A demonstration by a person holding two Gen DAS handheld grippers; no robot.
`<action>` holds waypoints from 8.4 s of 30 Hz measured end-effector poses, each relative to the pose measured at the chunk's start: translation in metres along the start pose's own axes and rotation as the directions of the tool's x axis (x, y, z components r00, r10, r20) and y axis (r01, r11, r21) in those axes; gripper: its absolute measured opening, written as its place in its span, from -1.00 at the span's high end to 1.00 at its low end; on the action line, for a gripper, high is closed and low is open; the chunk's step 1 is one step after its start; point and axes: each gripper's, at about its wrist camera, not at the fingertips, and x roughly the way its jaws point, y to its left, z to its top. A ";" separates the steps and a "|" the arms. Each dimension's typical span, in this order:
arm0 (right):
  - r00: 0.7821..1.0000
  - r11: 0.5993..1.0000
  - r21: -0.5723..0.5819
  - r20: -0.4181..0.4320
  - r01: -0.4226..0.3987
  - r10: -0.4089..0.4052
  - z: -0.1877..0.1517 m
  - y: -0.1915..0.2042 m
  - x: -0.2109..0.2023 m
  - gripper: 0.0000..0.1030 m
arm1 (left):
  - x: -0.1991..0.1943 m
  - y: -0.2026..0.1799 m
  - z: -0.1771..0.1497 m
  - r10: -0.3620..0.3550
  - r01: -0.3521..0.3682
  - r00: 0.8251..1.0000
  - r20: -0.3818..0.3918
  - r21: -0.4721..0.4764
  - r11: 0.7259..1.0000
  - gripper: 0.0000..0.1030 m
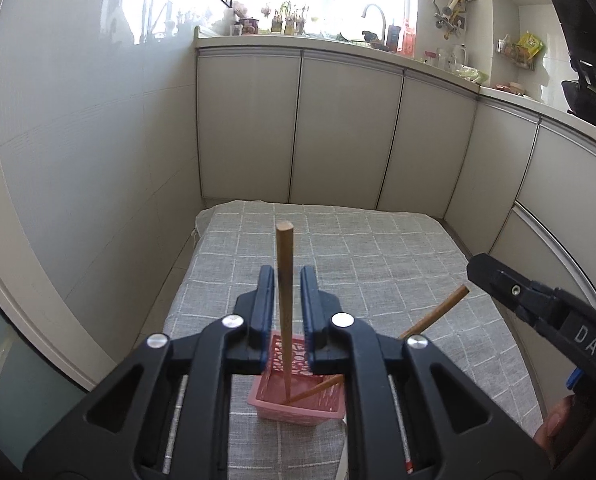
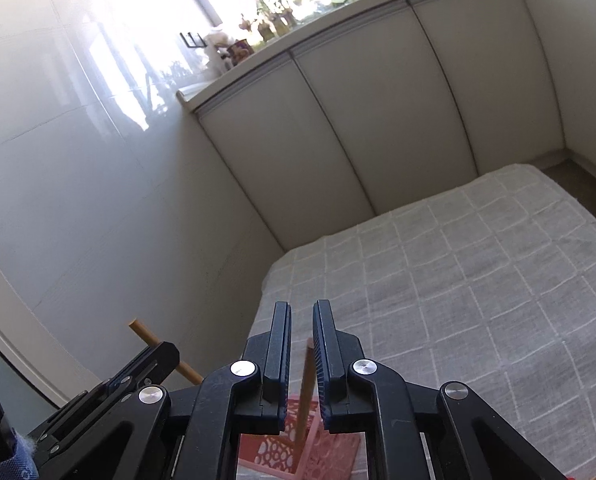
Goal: Organize utensils
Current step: 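Lift the chopstick with the left tool and drop it into the pink holder, then move the left tool back to the red spoon beside the chopsticks, then grasp the red spoon by its handle with the left tool, then lift the red spoon with the left tool while the right tool grasps a chopstick, then drop the red spoon and chopstick into the pink holder with both tools, then lower the left tool to the white spoon and grasp its handle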
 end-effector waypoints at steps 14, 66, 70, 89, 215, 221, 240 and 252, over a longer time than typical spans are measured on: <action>1.000 0.997 0.077 -0.006 0.028 -0.028 0.028 -0.018 -0.071 -0.60 | -0.039 -0.003 0.006 -0.002 0.002 1.000 -0.031 0.003 1.000 -0.59; 0.671 0.841 0.087 -0.649 0.535 -0.359 -0.066 -0.216 -0.110 -0.92 | 0.078 -0.183 -0.137 -0.194 0.439 0.712 -0.675 0.213 0.873 -0.14; 0.673 0.838 0.094 -0.646 0.537 -0.359 -0.065 -0.220 -0.112 -0.92 | 0.086 -0.197 -0.145 -0.197 0.478 0.697 -0.690 0.242 0.844 -0.01; 0.659 0.833 0.117 -0.673 0.541 -0.334 -0.069 -0.230 -0.102 -0.92 | 0.097 -0.184 -0.136 -0.225 0.445 0.698 -0.680 0.165 0.880 0.63; 0.999 0.996 -0.091 -0.025 0.018 -0.020 0.012 0.023 -0.013 0.90 | 0.037 0.009 -0.005 -0.076 0.067 0.978 0.193 0.053 0.996 0.96; 0.997 0.996 -0.092 -0.082 0.001 -0.009 -0.001 0.019 0.003 0.83 | 0.047 0.008 -0.009 -0.100 0.095 0.987 0.123 0.048 0.994 0.88; 0.995 0.999 -0.004 -0.098 0.033 -0.033 0.020 -0.010 -0.064 -0.53 | -0.010 0.010 0.002 -0.028 0.031 0.996 -0.082 0.032 0.999 -0.62; 0.953 0.981 0.017 -0.240 0.194 -0.184 0.002 -0.059 -0.092 -0.79 | -0.019 -0.005 -0.039 -0.032 0.044 0.946 -0.321 0.031 0.999 -0.84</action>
